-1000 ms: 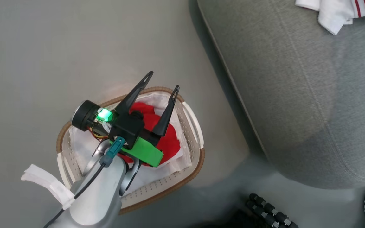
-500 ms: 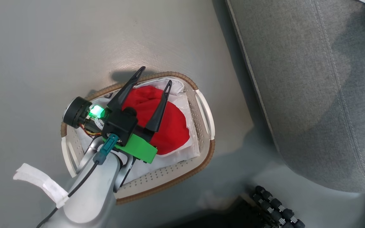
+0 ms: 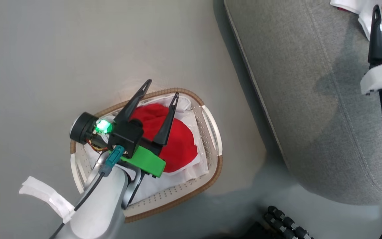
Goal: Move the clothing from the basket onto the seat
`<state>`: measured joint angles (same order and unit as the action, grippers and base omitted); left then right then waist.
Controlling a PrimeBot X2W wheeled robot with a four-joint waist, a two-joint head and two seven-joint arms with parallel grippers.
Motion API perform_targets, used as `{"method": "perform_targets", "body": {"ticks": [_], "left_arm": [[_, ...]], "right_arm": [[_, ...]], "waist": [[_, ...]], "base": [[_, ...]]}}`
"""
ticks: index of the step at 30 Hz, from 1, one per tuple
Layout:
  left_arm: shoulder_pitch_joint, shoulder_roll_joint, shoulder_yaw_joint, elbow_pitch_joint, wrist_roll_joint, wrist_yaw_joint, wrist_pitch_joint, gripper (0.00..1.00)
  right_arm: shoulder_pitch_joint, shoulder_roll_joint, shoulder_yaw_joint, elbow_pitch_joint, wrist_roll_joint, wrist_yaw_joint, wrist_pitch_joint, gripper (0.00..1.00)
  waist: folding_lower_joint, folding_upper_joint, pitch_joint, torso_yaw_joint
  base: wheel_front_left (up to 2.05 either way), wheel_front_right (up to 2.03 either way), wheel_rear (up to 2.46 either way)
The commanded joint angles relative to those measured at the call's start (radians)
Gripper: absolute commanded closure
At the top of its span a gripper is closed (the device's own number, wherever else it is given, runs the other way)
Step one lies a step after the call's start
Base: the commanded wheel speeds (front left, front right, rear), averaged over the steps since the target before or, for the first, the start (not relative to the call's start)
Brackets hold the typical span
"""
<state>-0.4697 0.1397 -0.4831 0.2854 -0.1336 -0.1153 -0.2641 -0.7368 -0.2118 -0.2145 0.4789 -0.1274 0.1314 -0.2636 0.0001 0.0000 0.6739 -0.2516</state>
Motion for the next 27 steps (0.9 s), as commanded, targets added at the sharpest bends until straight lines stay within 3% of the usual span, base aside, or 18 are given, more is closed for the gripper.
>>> {"method": "perform_targets", "body": {"ticks": [1, 16, 27], "left_arm": [[0.017, -0.008, 0.007, 0.002, -0.013, -0.001, -0.001, 0.00], [0.132, -0.072, 0.110, 0.017, -0.073, -0.001, -0.001, 0.00], [0.268, -0.086, 0.278, 0.002, -0.102, 0.017, -0.001, 0.00]], "right_arm": [[0.032, -0.004, 0.005, -0.012, 0.000, -0.001, -0.002, 0.00], [0.168, -0.038, 0.094, -0.070, 0.033, -0.001, -0.002, 0.00], [0.275, 0.092, 0.147, -0.091, 0.088, -0.001, -0.002, 0.00]], "waist": [[-0.0001, 0.0000, -0.065, 0.008], [-0.0001, 0.0000, -0.364, 0.095], [-0.0001, 0.0000, -0.508, 0.174]], "base": [[0.00, 0.00, 0.00], [0.00, 0.00, 0.00], [0.00, 0.00, 0.00]]}}
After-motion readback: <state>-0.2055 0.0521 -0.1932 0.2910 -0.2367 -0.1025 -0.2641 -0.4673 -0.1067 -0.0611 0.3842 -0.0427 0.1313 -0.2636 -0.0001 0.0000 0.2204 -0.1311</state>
